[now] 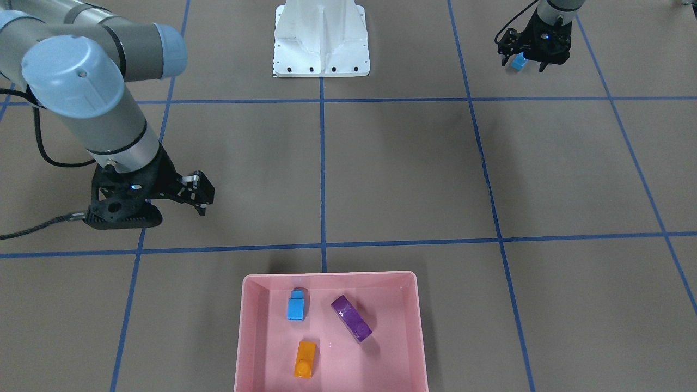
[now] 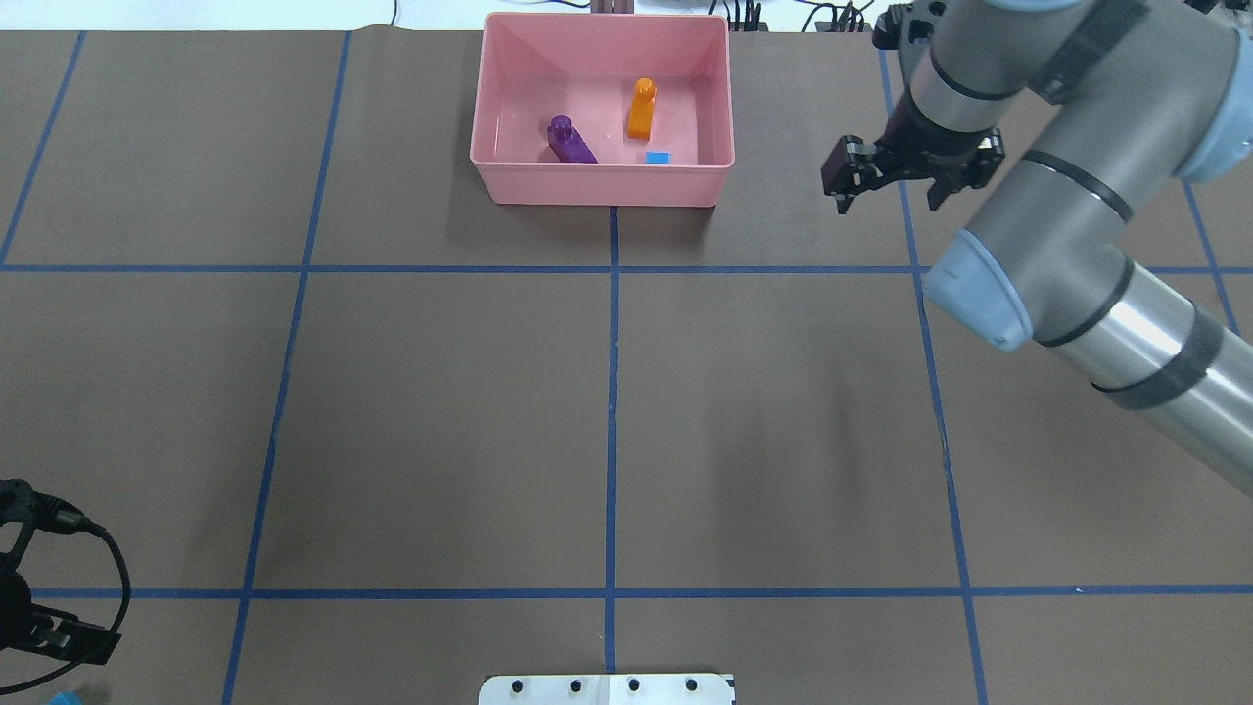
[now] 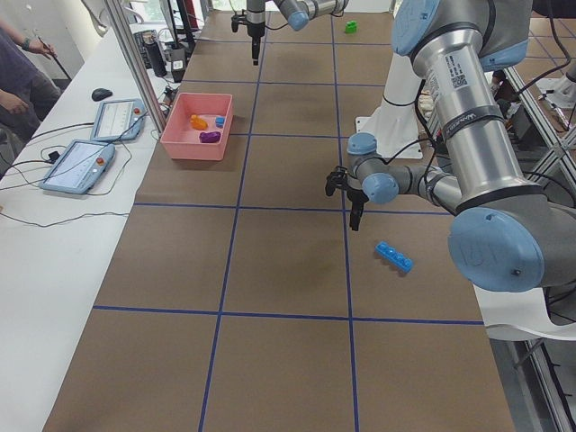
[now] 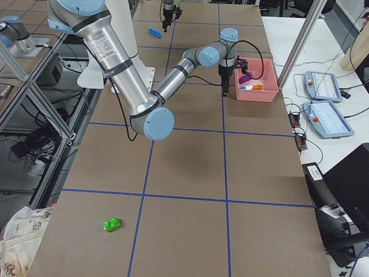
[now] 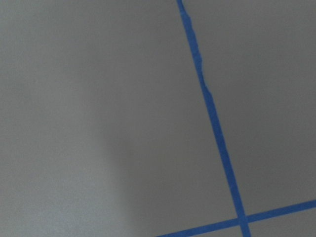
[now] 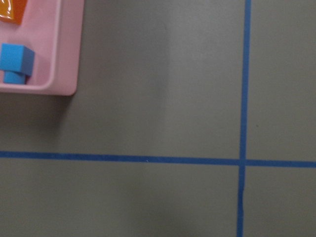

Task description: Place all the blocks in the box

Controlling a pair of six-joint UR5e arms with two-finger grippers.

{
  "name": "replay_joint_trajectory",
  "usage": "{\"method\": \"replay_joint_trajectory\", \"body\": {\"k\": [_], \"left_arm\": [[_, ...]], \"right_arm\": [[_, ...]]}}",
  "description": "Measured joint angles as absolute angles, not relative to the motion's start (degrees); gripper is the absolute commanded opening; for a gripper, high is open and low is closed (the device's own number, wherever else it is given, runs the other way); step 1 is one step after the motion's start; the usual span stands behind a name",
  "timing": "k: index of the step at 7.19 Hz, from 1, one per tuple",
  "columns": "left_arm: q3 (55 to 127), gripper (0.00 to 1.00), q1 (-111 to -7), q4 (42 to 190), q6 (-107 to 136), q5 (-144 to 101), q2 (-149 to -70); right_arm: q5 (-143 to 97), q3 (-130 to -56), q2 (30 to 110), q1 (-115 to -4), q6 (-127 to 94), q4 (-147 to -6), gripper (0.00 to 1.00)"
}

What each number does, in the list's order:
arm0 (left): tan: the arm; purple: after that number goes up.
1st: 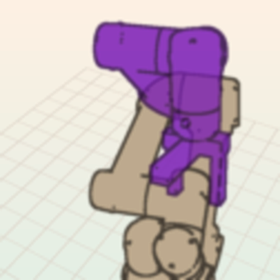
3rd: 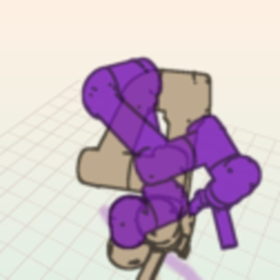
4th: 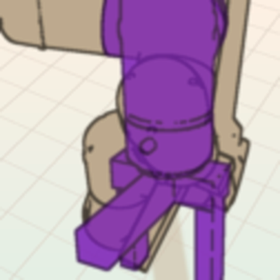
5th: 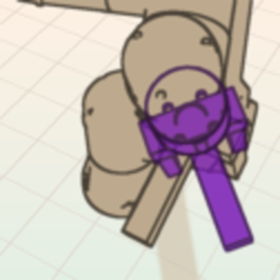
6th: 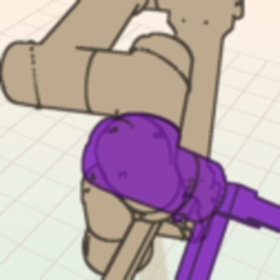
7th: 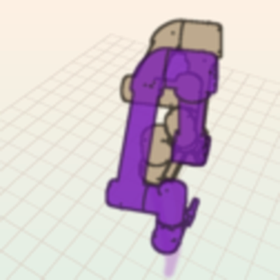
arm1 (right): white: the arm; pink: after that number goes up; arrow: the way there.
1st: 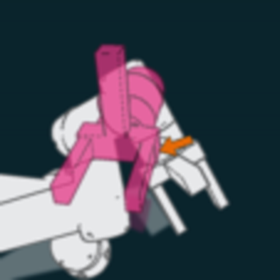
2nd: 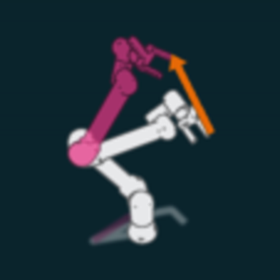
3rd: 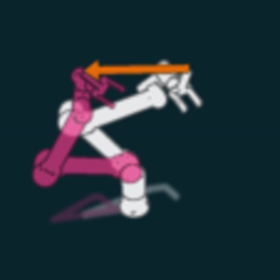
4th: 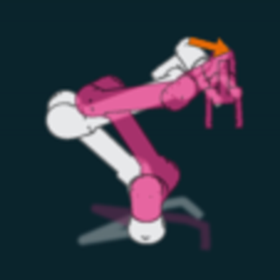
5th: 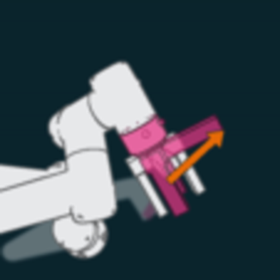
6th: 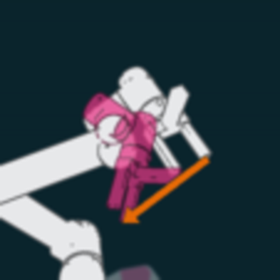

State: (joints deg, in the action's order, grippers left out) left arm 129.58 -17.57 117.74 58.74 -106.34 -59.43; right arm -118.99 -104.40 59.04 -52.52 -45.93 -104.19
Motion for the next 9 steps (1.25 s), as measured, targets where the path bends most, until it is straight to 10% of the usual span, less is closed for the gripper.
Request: {"method": "replay_joint_trajectory", "body": {"k": [9], "left_arm": [[122.3,1.00,-3.4,136.1,63.5,-102.6,-50.5]], "right_arm": [[-120.3,-121.7,90.6,-52.6,-28.5,-107.6,0.99]]}}
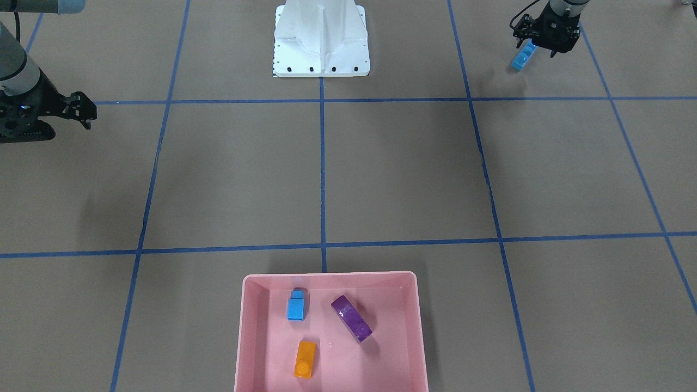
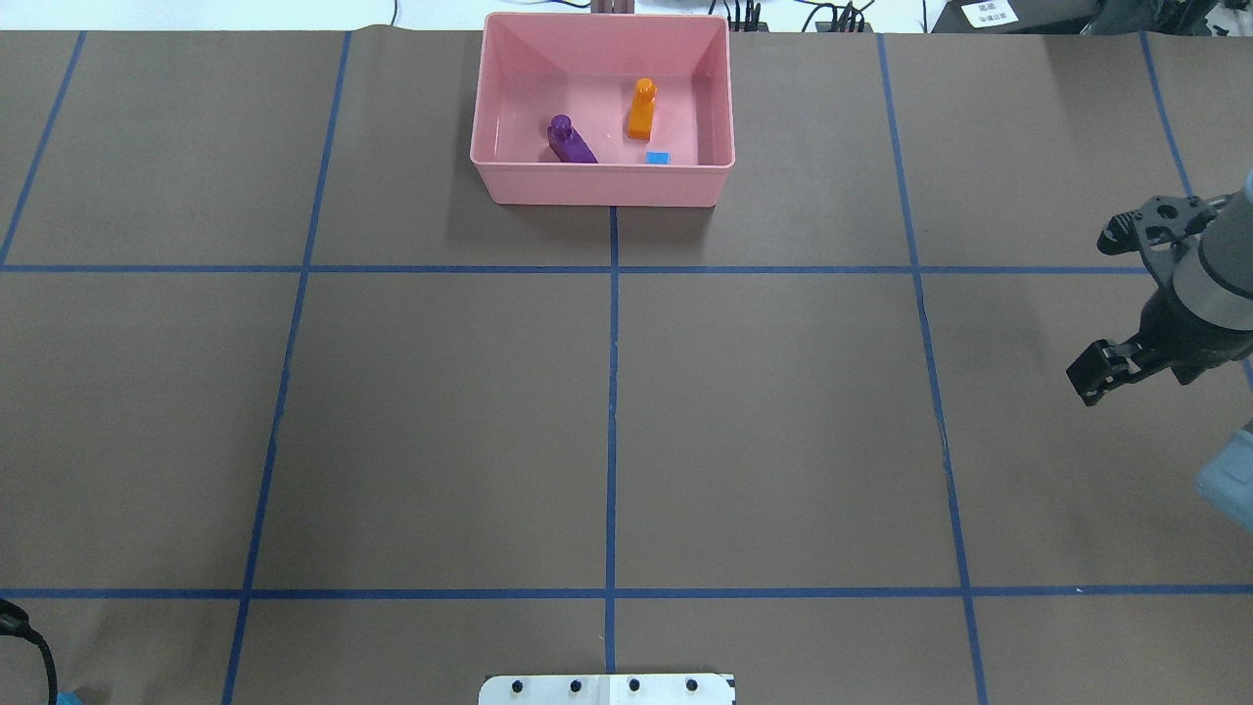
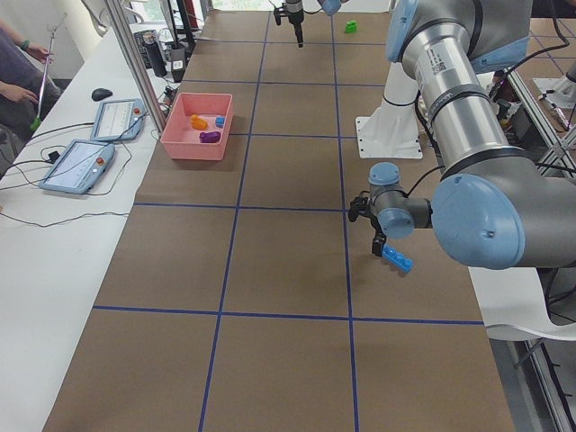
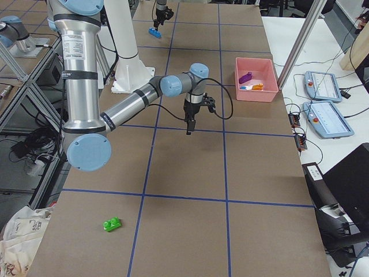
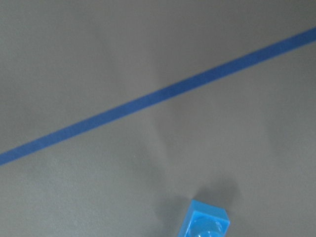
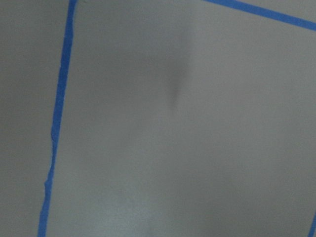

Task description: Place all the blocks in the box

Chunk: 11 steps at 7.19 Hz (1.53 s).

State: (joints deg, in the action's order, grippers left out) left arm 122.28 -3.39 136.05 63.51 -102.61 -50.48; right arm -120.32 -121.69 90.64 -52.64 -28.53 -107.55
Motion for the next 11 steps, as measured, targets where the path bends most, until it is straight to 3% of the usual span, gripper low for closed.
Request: {"method": "replay_joint_trajectory", "body": {"k": [3,4,5,6,11], "left_arm": [[119.7,1.00,2.6,136.4,67.7,-98.8,-52.4],[118.8,0.79,2.9,136.4,67.9,-98.6,-53.3],[118.2,0.29,2.9,136.4,68.1,-98.6,-53.9],[118.0,0.00,2.9,136.5,68.1,-98.5,-54.1],[118.7,0.00,2.8,140.9,71.0,-99.0,-53.2]], "right_arm": [[-120.2,-123.3,97.7,-52.7,-23.1,-107.0,0.99],[-120.2,-123.8,100.0,-52.7,-21.2,-106.8,0.99],[-120.2,-124.1,102.0,-52.8,-19.0,-106.7,0.99],[-120.2,-124.3,103.5,-53.1,-17.3,-106.6,0.99],[-120.3,-124.4,111.4,-61.9,0.6,-106.6,0.99]]}}
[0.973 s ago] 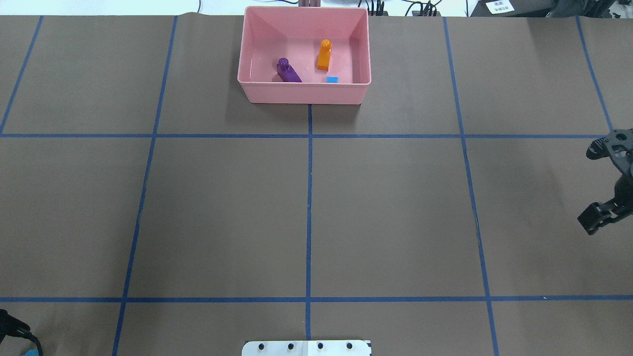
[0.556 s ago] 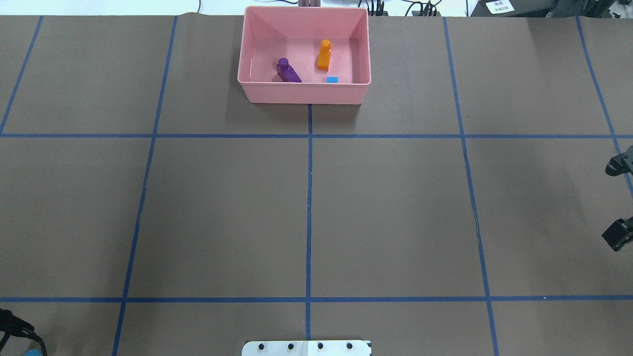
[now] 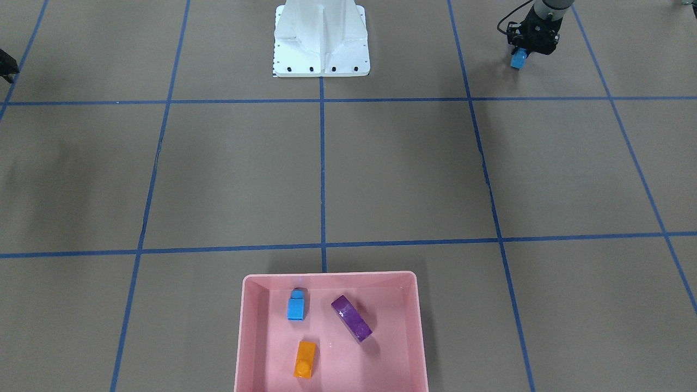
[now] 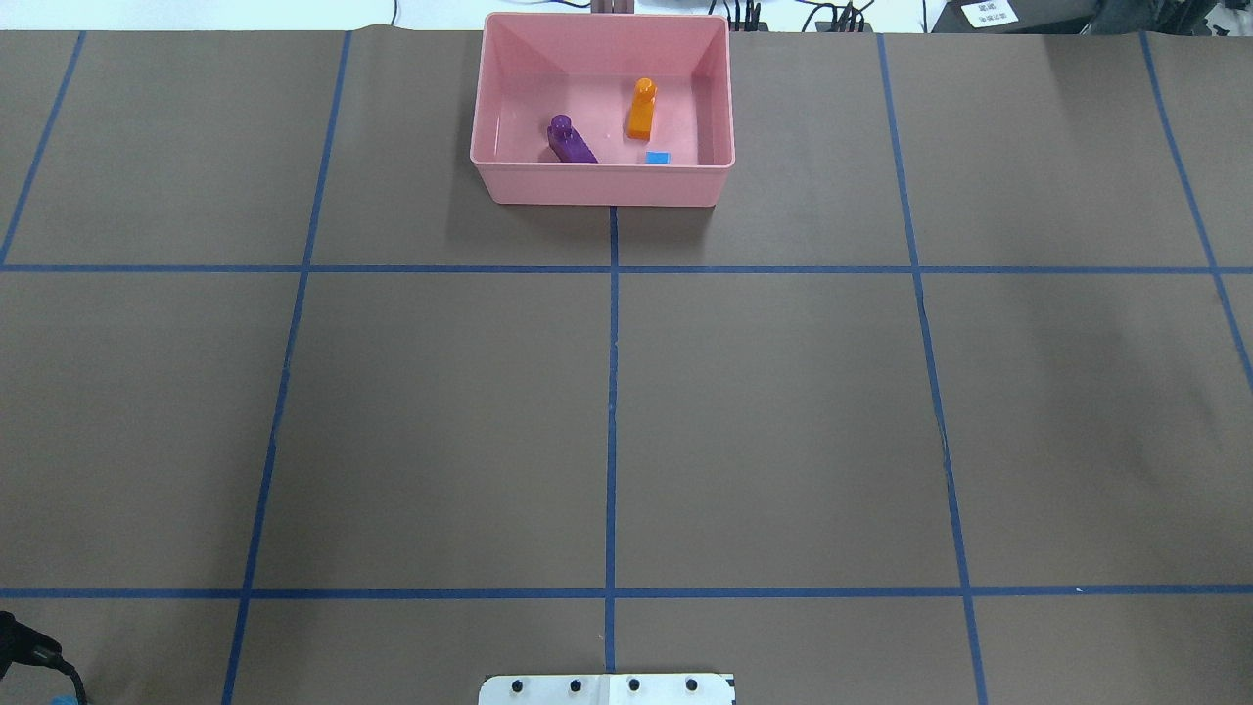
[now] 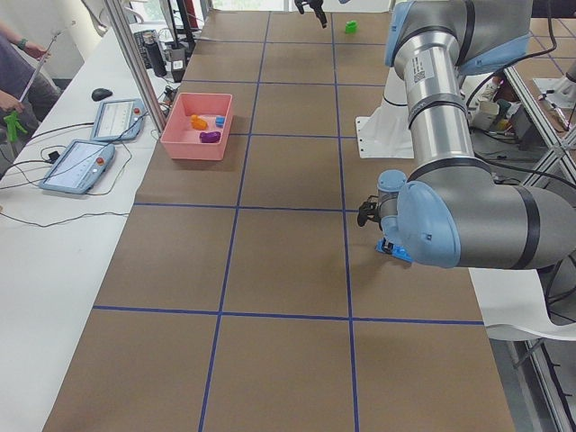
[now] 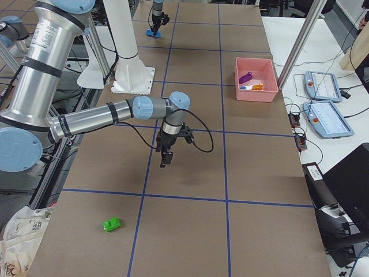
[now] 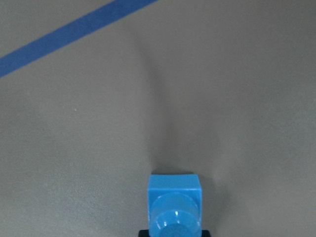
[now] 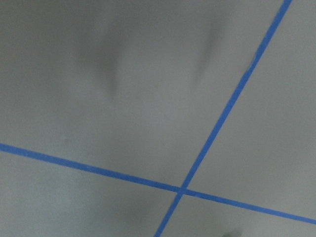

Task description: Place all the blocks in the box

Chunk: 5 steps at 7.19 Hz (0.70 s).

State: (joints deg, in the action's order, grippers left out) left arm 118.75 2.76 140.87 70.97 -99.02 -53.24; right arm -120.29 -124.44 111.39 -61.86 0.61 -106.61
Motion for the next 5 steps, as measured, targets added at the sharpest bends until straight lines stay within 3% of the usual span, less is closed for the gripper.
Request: {"method": "replay_joint_trajectory", "body": {"k": [3,5], "left_arm": [[124.2,0.00,-0.3,143.2,76.0,-105.4,-55.0],[125.2,0.00,-10.8,142.7,77.0,-115.1,-61.6]], "right_arm": [[-120.2,-121.5,114.3,-68.8,14.7,-106.6,0.99],[-120.1,-119.8,117.5,-69.7,17.4,-103.7,0.99]]}}
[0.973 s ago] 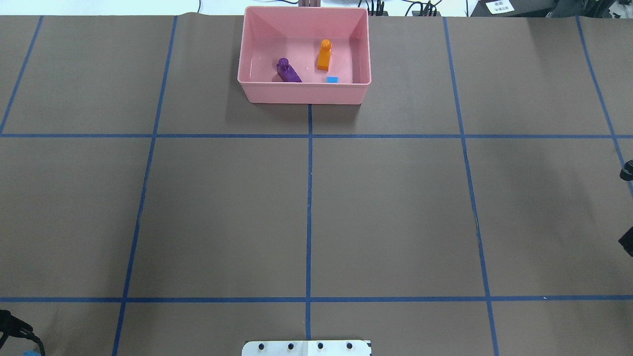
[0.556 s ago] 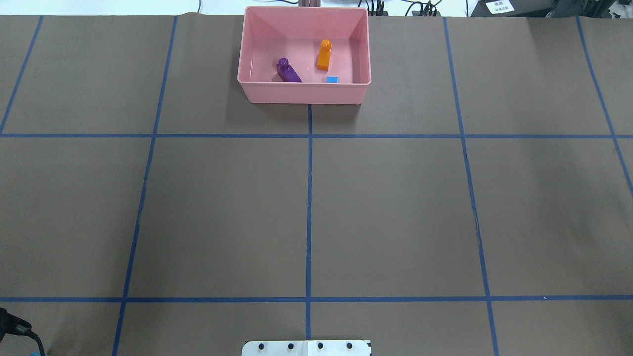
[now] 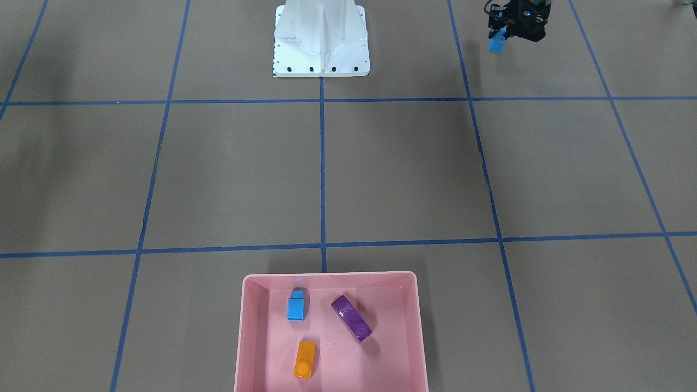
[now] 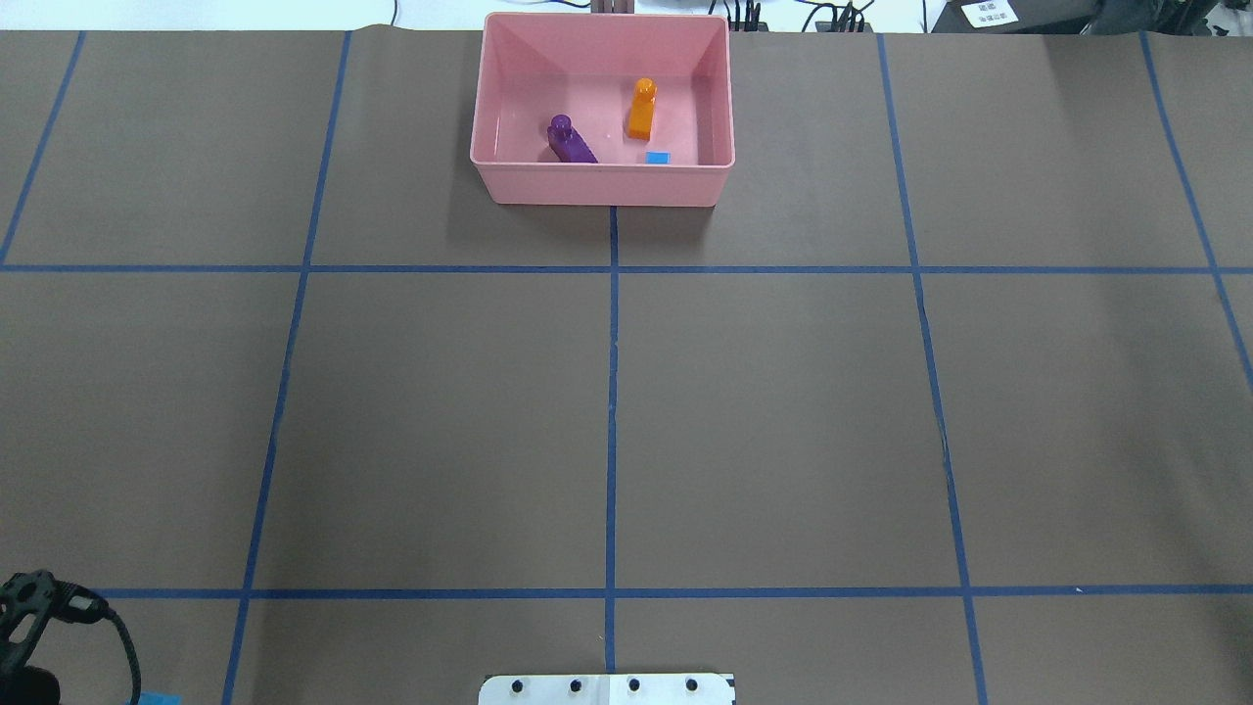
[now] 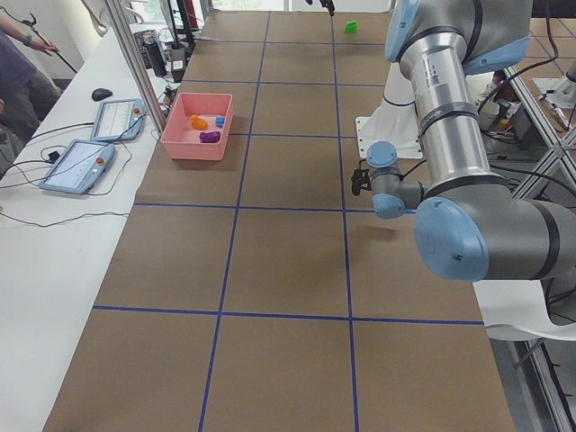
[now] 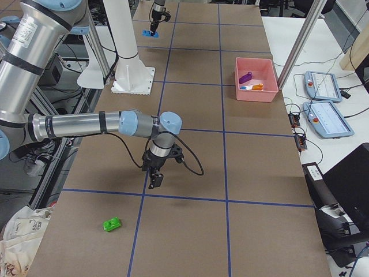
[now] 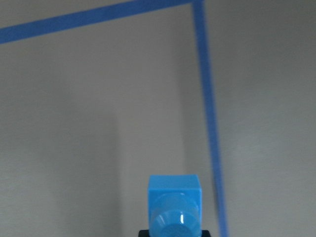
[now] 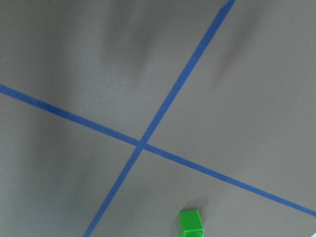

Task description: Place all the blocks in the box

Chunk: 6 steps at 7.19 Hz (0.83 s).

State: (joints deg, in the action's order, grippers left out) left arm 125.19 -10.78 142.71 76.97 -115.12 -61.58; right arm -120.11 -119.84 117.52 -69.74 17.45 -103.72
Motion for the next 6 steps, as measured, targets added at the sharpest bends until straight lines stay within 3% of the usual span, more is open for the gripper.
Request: {"method": "replay_joint_trajectory", "body": {"k": [2,6], "left_arm": [[123.1,0.00,-25.5,140.0,76.7,-127.3,-70.3],[108.0,0.00,-44.4,135.7,73.7,-140.6,-89.6]], "right_arm": [[-120.3,-114.7,122.8,-69.8,17.6,-91.4,0.99],[-122.6,-97.8,127.4,-69.8,17.2,-67.9,0.99]]}}
